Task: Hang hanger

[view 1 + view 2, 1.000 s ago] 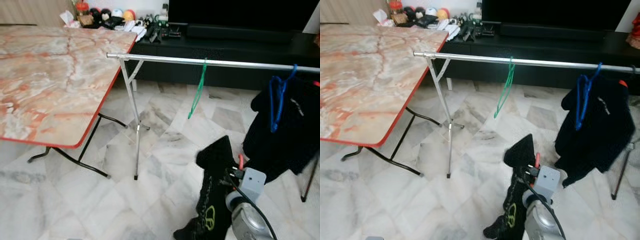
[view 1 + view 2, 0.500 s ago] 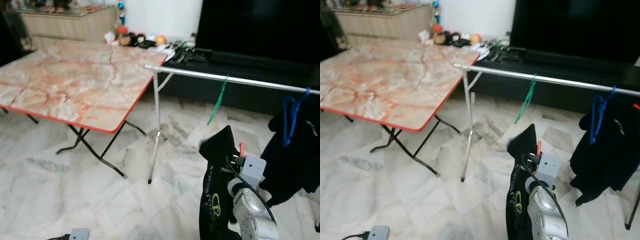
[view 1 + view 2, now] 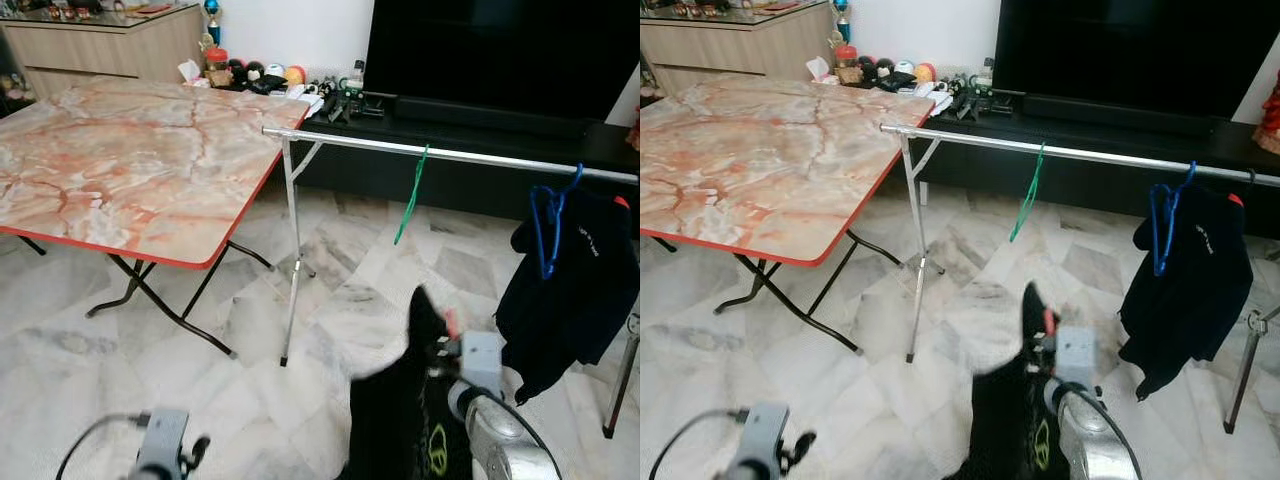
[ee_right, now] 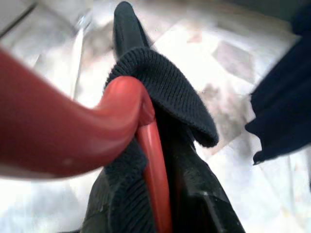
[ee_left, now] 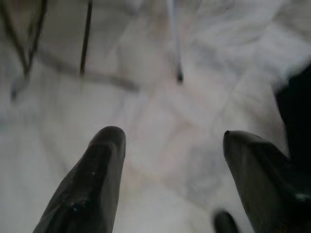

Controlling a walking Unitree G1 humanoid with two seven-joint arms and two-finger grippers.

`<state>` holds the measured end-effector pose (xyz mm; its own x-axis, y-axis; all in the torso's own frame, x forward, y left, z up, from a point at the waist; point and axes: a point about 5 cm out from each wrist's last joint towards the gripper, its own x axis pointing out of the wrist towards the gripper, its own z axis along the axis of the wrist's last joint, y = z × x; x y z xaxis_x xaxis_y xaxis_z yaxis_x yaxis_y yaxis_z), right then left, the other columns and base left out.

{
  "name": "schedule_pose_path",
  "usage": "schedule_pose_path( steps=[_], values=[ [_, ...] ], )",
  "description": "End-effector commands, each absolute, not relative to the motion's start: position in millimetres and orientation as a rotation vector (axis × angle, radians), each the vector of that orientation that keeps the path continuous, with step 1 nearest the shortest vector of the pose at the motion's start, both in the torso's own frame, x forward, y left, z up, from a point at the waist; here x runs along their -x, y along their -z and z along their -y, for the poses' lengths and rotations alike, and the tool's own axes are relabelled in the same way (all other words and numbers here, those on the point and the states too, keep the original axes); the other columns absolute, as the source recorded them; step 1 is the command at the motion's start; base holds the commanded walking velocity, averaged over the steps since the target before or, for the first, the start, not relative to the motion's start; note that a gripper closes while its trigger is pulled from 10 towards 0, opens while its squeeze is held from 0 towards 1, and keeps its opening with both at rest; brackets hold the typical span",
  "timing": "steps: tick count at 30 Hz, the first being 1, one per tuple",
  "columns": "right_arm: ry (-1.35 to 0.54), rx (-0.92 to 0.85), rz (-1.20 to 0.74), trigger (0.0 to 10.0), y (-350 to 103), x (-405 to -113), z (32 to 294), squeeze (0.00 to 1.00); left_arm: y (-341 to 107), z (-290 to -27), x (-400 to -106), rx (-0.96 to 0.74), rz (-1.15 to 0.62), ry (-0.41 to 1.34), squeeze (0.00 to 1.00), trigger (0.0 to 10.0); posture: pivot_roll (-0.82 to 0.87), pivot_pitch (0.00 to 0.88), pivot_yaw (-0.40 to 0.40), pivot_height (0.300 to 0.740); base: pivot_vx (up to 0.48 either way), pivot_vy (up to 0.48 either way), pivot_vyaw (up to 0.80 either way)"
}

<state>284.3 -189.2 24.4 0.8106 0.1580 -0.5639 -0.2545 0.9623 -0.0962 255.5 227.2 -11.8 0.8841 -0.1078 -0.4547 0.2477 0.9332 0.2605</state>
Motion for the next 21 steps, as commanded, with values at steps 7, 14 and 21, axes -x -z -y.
schedule_pose_path(
  steps=[7,14,21],
  values=[
    [-0.603,0.36,-0.568,10.0,-48.8,-289.7,200.8,0.0,-19.8,-203.4,-283.7,-0.525,-0.337,0.551,0.0,10.0,0.05,0.118,-0.032,0.74,0.0,0.0,0.0],
    [-0.856,0.421,-0.549,10.0,-71.8,-282.2,205.2,0.0,-36.7,-186.3,-300.5,-0.545,-0.312,0.679,0.0,10.0,0.04,0.164,-0.029,0.74,0.0,0.0,0.0],
    [-1.028,0.435,-0.465,10.0,-95.4,-271.8,191.0,0.0,-48.9,-161.3,-312.1,-0.473,-0.268,0.766,0.0,10.0,0.02,0.196,-0.011,0.74,0.0,0.0,0.0]
  ],
)
